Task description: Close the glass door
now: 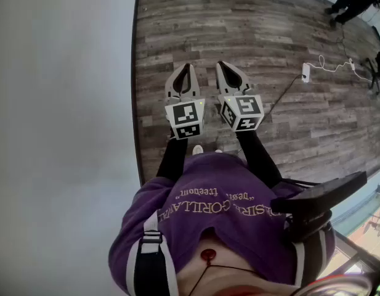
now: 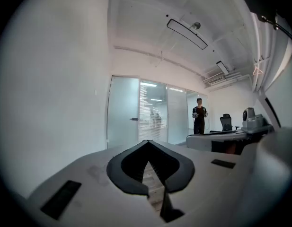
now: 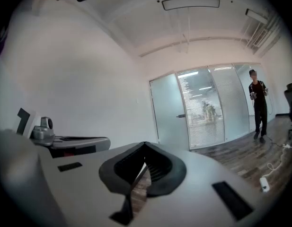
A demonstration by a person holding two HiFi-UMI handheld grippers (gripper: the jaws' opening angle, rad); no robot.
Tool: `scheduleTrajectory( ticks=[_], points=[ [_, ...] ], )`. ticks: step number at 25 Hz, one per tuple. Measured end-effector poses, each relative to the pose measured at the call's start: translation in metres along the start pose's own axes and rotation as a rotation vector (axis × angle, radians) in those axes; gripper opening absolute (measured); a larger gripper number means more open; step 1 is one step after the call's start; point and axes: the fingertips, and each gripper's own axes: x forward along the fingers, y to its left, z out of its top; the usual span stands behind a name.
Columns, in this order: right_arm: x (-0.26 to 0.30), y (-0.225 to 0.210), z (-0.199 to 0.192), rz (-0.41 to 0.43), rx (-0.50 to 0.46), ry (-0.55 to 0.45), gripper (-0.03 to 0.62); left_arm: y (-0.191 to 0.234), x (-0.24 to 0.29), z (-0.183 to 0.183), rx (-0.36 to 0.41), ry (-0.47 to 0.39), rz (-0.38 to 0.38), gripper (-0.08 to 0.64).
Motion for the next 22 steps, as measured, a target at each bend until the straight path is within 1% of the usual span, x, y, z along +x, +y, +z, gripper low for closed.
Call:
scheduleTrajectory(
  ticks=[5, 17, 22],
  points=[
    [-0.004, -0.004, 0.001, -0.003, 0.002, -0.001, -0.009, -0.007, 0.000, 0.002, 0.002, -0.001, -0.004, -0.009],
    [-0.001, -0.003, 0.001, -0.012, 0.017, -0.015, -0.009, -0.003, 0.000, 0.001, 0.003, -0.005, -0.004, -0.009],
    [0.004, 0.001, -0.002, -0.016, 0.025, -0.008, -0.009, 0.005, -0.002, 0.000, -0.002, -0.004, -0.003, -0.009]
  ],
)
